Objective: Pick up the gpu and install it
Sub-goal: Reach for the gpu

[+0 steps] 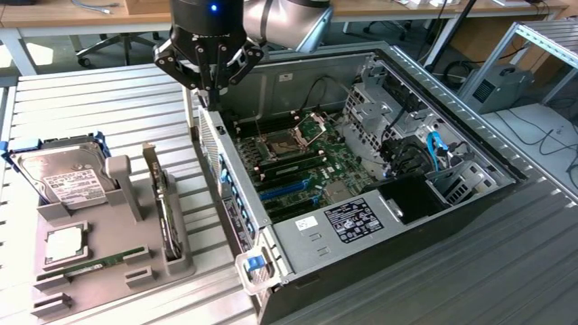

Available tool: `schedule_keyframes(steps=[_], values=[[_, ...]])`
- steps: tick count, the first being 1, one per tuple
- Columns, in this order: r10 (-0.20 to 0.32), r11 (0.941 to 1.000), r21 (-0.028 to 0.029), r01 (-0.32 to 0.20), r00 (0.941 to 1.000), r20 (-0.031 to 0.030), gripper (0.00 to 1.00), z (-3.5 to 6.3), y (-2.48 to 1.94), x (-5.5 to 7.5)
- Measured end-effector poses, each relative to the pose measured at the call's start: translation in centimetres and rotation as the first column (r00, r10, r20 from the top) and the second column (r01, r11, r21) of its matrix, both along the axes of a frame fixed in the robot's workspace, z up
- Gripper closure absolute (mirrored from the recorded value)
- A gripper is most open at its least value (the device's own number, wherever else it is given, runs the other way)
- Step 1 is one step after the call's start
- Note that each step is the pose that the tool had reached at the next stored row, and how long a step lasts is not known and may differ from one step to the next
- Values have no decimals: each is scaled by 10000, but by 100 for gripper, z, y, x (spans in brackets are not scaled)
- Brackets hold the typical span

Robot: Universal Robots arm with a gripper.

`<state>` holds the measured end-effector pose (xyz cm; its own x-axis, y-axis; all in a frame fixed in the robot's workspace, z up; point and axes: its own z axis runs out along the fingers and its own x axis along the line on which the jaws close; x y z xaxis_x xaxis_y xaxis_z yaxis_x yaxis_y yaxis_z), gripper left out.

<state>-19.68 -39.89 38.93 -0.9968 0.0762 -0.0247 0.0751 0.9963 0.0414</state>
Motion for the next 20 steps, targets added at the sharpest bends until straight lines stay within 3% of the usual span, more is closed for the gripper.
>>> schedule_keyframes(steps=[20], values=[[0, 10000, -6, 0, 10000, 0, 89, 0, 0, -95]])
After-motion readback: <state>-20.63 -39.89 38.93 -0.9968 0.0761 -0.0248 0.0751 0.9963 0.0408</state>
